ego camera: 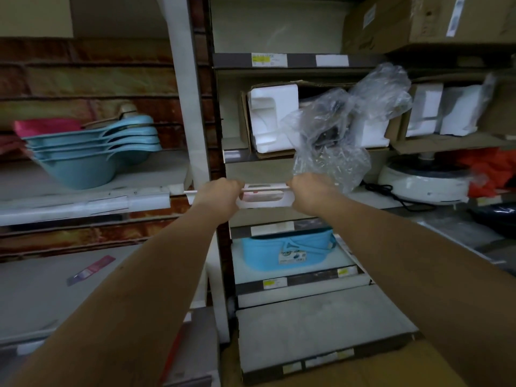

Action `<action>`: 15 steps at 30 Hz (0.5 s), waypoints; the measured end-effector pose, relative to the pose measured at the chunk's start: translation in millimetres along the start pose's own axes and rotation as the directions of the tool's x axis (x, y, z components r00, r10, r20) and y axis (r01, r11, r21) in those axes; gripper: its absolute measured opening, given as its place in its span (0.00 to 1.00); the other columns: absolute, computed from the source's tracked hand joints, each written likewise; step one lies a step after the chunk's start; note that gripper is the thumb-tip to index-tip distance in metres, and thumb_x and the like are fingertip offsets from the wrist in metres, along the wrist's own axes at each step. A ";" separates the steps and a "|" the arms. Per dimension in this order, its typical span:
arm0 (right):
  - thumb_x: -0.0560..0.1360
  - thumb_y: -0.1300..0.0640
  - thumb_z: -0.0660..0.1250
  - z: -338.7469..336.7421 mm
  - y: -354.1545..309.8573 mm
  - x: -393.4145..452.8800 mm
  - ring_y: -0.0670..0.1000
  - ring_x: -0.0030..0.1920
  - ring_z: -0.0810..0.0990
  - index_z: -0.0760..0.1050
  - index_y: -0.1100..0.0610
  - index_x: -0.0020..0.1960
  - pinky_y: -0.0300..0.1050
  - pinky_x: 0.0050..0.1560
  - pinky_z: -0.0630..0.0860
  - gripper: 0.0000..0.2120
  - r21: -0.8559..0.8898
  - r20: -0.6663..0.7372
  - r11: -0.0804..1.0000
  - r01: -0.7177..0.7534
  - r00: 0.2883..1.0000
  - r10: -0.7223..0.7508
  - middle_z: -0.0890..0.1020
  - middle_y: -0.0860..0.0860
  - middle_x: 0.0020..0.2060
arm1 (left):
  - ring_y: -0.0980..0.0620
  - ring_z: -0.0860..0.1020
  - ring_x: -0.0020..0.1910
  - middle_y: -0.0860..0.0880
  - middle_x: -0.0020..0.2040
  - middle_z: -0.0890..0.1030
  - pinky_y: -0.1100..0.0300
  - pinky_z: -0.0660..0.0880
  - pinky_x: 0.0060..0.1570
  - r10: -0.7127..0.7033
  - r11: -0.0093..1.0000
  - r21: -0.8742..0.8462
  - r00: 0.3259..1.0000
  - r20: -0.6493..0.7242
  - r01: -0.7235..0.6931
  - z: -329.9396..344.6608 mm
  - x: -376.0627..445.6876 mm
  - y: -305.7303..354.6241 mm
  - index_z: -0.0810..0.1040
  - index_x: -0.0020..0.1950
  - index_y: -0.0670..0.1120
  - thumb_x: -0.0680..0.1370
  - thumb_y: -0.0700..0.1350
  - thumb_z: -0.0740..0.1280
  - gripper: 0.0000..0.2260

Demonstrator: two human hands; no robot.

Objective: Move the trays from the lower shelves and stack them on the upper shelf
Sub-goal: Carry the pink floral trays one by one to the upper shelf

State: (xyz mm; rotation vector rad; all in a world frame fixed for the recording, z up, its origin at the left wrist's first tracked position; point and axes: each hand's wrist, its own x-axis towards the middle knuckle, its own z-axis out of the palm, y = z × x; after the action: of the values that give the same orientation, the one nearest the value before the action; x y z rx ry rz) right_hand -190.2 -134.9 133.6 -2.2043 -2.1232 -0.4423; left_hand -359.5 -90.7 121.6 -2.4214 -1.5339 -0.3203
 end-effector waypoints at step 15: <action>0.71 0.57 0.71 -92.9 -36.5 -61.4 0.54 0.48 0.75 0.71 0.55 0.48 0.43 0.41 0.68 0.10 0.016 -0.017 0.976 0.216 0.976 -0.216 0.75 0.52 0.45 | 0.48 0.75 0.55 0.48 0.55 0.77 0.58 0.68 0.45 -0.089 0.996 0.033 0.996 0.019 0.089 -95.5 -97.8 -20.2 0.74 0.54 0.50 0.74 0.47 0.68 0.10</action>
State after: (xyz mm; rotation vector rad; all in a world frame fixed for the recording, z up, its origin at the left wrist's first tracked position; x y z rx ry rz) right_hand -243.0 -214.1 202.1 -1.9614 -2.3595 -0.4462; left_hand -423.5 -197.0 182.4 -2.3438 -1.6464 -0.2873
